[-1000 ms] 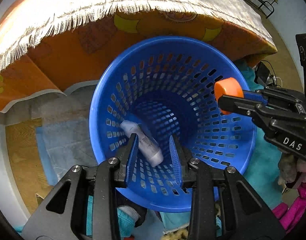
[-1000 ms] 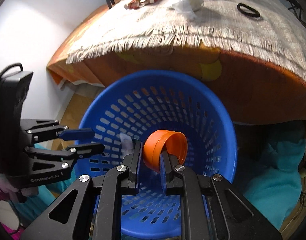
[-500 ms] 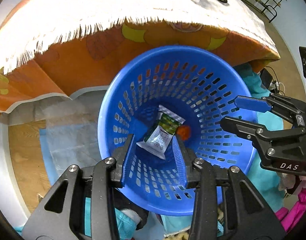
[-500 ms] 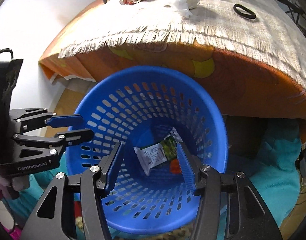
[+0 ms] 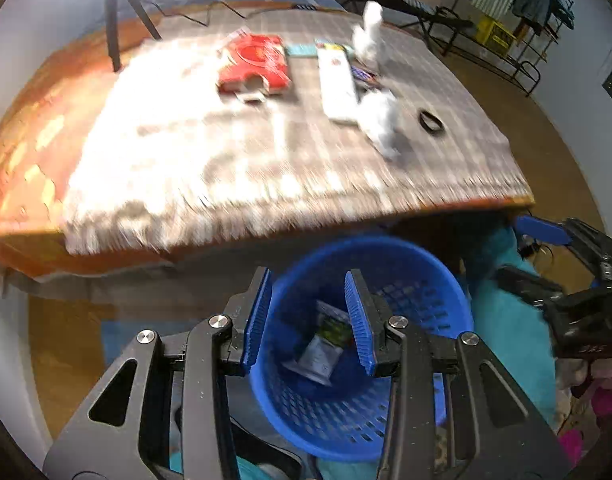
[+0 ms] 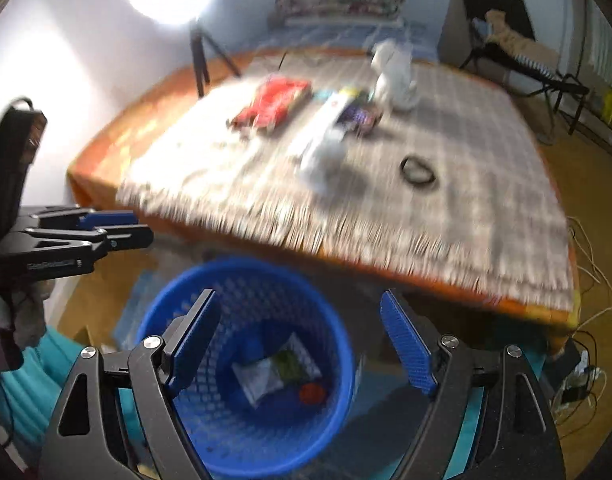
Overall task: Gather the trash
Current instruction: 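Move both open tools back over the bed toward the remaining trash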
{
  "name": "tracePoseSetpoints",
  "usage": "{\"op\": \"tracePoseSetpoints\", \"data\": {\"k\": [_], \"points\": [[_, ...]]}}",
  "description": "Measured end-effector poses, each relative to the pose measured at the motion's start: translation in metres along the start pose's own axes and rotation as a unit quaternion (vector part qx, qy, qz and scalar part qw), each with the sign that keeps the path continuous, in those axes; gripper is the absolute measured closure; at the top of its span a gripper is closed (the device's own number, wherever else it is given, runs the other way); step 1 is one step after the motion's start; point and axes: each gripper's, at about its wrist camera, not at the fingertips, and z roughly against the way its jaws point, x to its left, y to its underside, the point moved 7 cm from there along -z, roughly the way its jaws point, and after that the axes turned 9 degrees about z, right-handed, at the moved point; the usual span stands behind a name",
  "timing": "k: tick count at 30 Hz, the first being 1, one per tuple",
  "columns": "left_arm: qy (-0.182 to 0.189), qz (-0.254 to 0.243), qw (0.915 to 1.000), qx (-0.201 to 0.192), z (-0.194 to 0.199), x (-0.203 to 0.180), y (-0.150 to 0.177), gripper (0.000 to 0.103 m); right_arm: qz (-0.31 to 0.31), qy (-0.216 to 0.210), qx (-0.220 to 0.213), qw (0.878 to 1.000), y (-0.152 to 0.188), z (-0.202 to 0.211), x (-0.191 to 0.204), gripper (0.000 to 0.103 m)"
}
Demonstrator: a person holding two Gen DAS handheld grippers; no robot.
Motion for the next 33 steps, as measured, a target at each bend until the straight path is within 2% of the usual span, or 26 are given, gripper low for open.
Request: {"op": "tracePoseSetpoints", "data": {"k": [1, 4, 5, 9, 18, 20, 24, 26, 33], "points": [[-0.006, 0.000, 1.0000, -0.003, 0.000, 0.003, -0.006, 0.064, -0.003, 0.001, -0.006, 1.000, -0.003, 0.001, -0.002, 0.021], [-0.019, -0.005, 0.9998, -0.008, -0.006, 0.011, -0.029, 0.037, -0.001, 0.011, -0.017, 1.000, -0.011, 0.000, -0.008, 0.021], [-0.020, -0.006, 0.9997, -0.014, -0.007, 0.013, -0.036, 0.036, 0.001, 0.017, -0.018, 1.000, -0.014, -0.002, -0.010, 0.021], [-0.025, -0.009, 0.9993, -0.028, -0.012, 0.026, -0.071, 0.036, -0.001, 0.025, -0.017, 1.000, -0.027, -0.011, -0.016, 0.021], [-0.029, -0.010, 0.9978, -0.059, -0.034, 0.046, -0.159, 0.037, -0.013, 0.008, -0.021, 1.000, -0.059, -0.037, -0.018, 0.021], [-0.025, -0.006, 0.9978, -0.061, -0.041, 0.049, -0.178, 0.046, -0.013, 0.007, -0.020, 1.000, -0.068, -0.046, -0.019, 0.021], [-0.025, -0.018, 0.9977, -0.060, -0.056, 0.048, -0.204, 0.048, -0.024, -0.008, -0.015, 1.000, -0.080, -0.064, -0.021, 0.021], [-0.031, -0.027, 0.9975, -0.057, -0.067, 0.046, -0.215, 0.060, -0.027, -0.007, -0.014, 1.000, -0.085, -0.073, -0.024, 0.021], [-0.049, -0.048, 0.9967, -0.045, -0.105, 0.042, -0.240, 0.062, -0.038, -0.014, 0.001, 0.999, -0.093, -0.102, -0.032, 0.021]]}}
